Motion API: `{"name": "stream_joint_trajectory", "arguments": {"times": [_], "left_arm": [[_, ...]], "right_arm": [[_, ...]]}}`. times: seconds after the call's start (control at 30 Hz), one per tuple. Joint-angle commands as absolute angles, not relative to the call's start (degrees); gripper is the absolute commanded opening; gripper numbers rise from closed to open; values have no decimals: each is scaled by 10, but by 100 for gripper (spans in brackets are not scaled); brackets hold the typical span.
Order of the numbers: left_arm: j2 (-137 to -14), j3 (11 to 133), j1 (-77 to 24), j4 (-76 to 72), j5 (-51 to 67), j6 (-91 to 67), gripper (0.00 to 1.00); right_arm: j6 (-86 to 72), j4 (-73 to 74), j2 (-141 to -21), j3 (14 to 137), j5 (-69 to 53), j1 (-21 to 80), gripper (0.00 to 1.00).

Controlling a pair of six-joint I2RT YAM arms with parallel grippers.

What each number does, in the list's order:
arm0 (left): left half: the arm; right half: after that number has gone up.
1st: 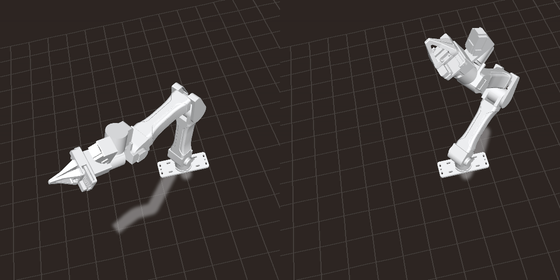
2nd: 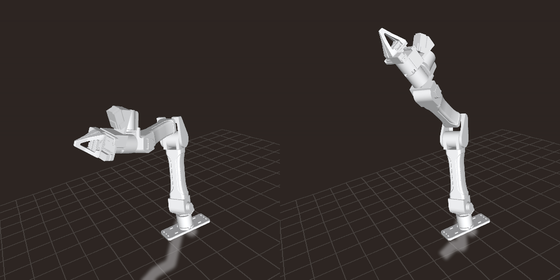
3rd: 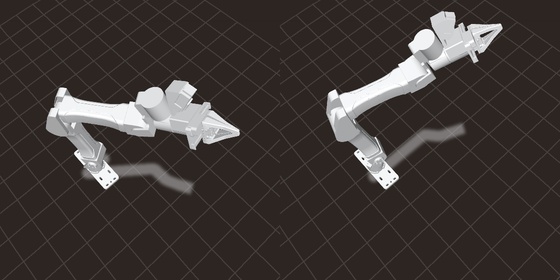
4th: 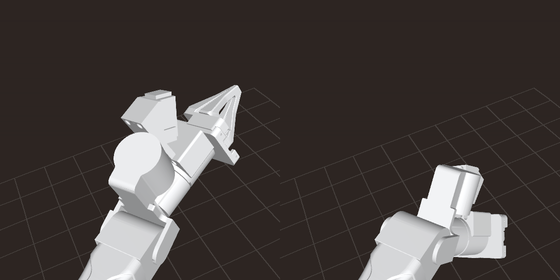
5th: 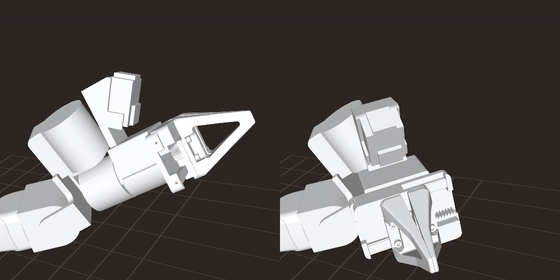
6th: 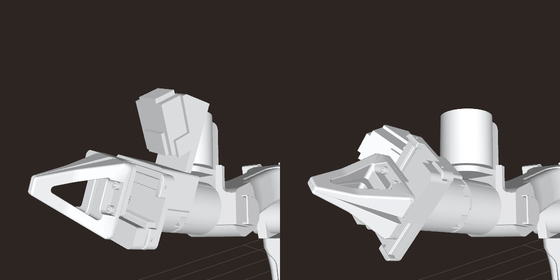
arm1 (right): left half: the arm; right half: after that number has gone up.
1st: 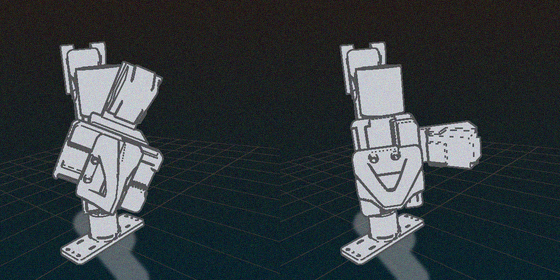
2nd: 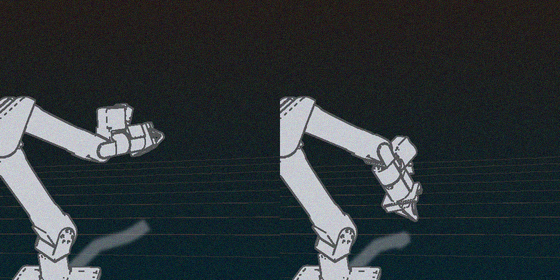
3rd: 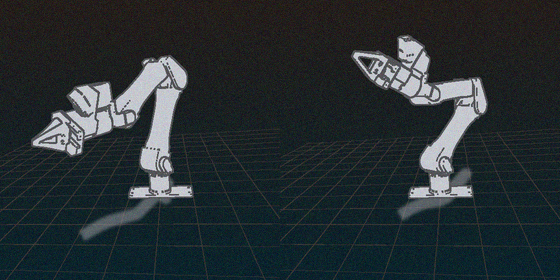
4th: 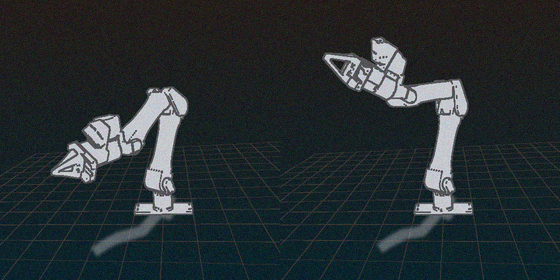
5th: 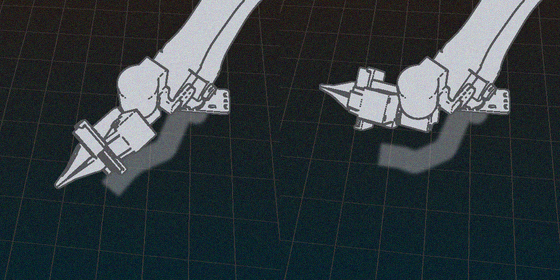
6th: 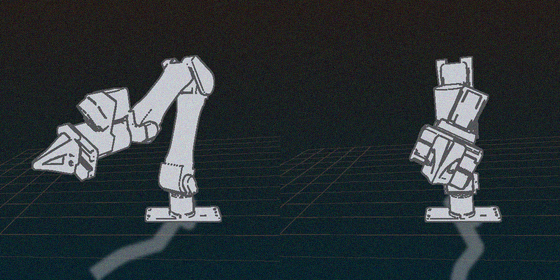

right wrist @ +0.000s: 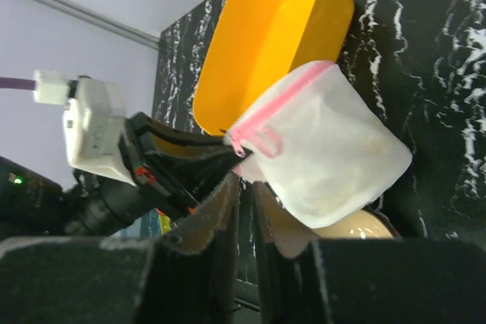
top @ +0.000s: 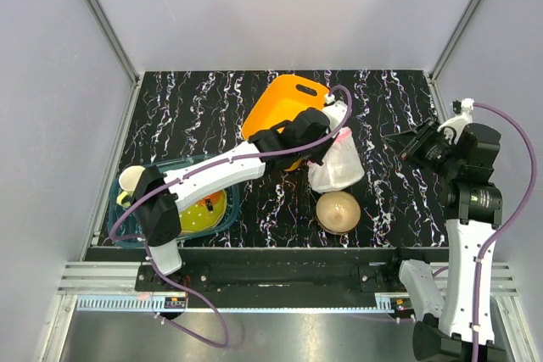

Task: Unzip the laundry bag and remove the bra

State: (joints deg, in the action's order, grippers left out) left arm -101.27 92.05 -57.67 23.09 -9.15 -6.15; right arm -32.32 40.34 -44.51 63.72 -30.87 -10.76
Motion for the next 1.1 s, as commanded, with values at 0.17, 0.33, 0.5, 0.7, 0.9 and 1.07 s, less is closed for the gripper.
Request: {"name": "stream_joint_trajectory", "arguments": {"times": [0.17,0.33,0.5,0.7,0.9,1.07], "left_arm": [[-1013,943,-577,247,-36,-128,0],[-1010,947,-563,256,-7,-139,0],[-1002,944,-555,268,-3,-148,0],[-997,943,-551,267,22,-150,0],[-992,939,-550,262,24,-152,0],[-989,931,-550,258,28,-154,0]], "right_arm": [[-410,257,-485,584,-453,-82,21],[-404,234,-527,562,-390,31,25],[-388,233,-586,559,-380,70,34],[-382,212,-614,554,-372,73,35],[-387,191,-635,554,-369,84,35],[-384,181,-649,542,-368,90,40]]}}
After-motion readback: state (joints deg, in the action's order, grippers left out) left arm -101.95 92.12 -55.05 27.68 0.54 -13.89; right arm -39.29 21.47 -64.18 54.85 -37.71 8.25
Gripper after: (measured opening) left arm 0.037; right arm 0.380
